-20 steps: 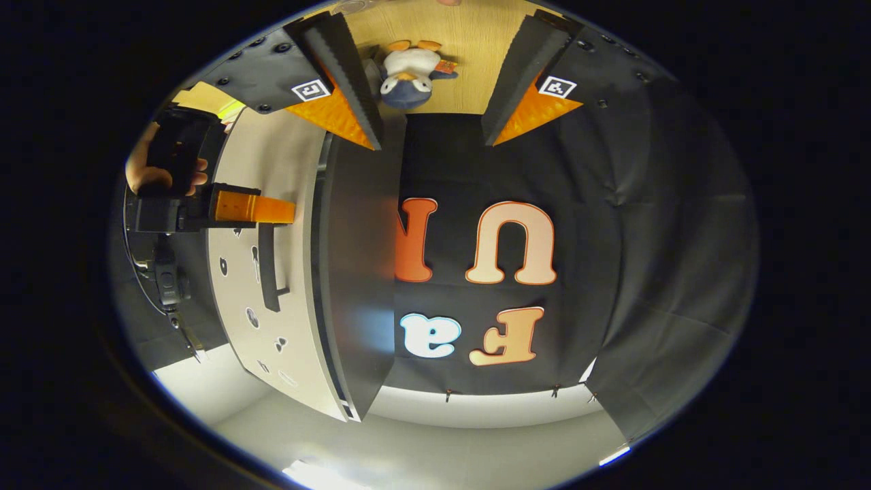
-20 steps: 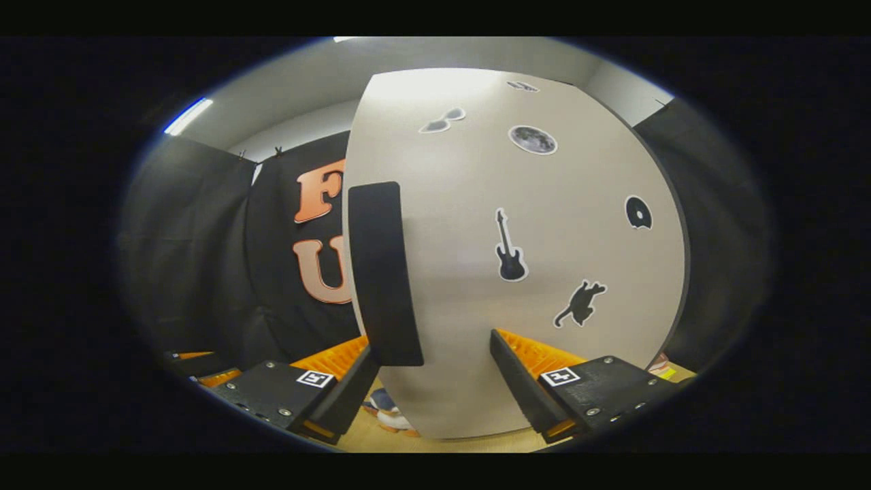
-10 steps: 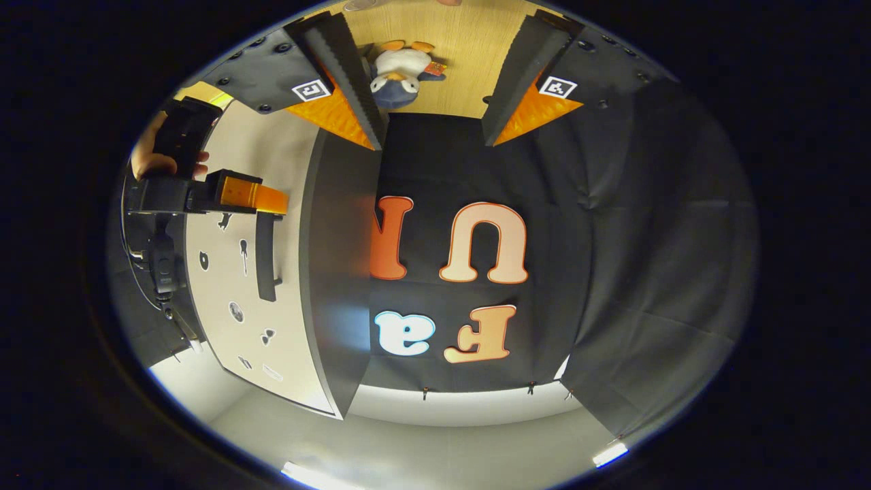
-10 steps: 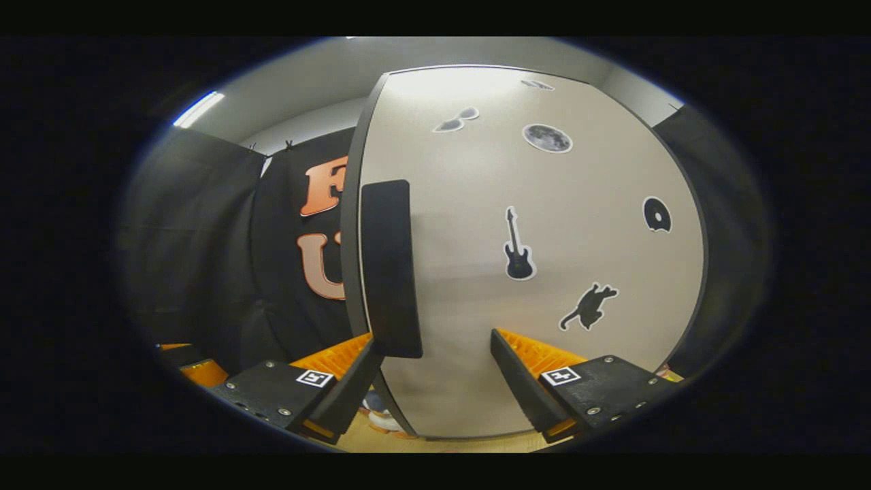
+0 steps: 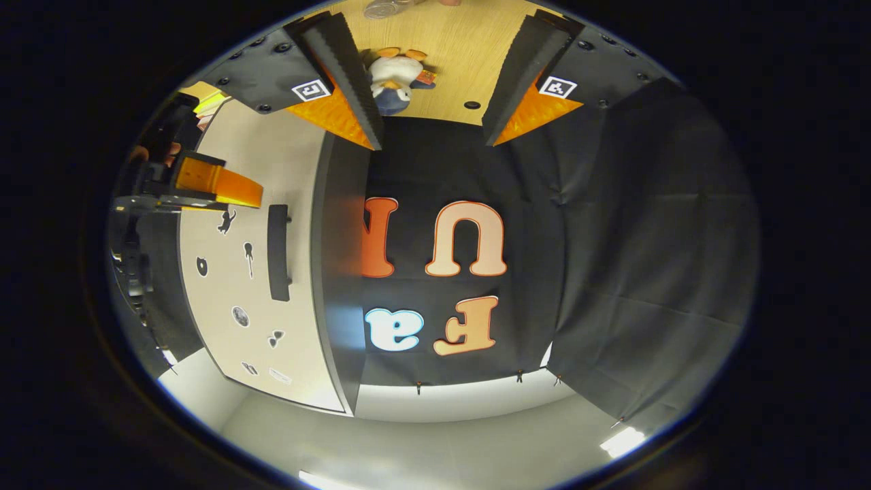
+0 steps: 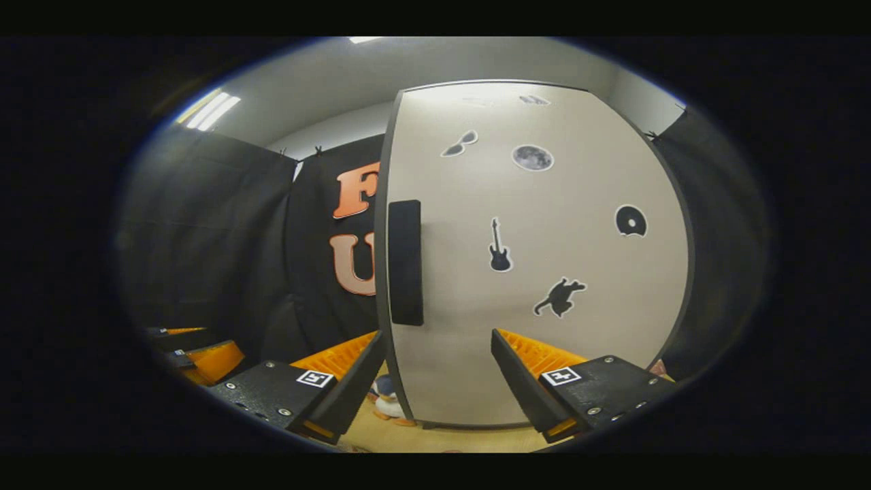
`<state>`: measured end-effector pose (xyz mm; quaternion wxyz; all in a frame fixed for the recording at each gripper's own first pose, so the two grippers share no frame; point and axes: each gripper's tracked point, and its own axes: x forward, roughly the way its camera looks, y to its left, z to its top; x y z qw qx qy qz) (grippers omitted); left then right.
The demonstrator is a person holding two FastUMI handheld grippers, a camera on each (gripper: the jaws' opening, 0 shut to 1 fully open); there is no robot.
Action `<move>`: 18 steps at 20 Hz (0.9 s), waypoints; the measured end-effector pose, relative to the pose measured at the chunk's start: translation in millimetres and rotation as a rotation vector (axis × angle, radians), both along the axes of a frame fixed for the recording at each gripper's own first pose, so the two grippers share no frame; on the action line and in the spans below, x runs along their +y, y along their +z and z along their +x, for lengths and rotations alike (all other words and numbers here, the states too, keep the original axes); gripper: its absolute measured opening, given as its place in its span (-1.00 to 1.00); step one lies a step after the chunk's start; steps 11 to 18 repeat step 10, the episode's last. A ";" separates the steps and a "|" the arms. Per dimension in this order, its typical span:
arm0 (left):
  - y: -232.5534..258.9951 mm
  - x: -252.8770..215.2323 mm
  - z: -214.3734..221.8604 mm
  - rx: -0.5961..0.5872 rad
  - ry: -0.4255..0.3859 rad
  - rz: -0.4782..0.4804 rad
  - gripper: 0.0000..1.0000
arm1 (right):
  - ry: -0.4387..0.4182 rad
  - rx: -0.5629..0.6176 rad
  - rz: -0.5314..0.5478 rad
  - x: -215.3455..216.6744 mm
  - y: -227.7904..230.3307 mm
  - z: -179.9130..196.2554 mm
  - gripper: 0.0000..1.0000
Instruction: Open the cabinet door with the right hand, grasp the bottle in the cabinet with the left hand and place it on the coaster, then close the cabinet door with the right hand.
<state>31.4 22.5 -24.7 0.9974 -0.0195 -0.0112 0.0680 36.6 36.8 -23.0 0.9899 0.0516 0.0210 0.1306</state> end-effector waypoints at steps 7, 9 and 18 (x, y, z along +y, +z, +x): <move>14.2 -49.1 -43.7 -0.013 -0.027 -0.047 0.92 | -0.026 -0.047 -0.096 -65.5 10.3 -98.9 0.90; 17.7 -59.1 -55.8 -0.022 -0.029 -0.043 0.92 | -0.042 -0.053 -0.094 -80.1 14.7 -117.6 0.90; 19.5 -64.9 -59.9 -0.026 -0.037 -0.040 0.90 | -0.056 -0.058 -0.089 -87.1 17.3 -124.9 0.90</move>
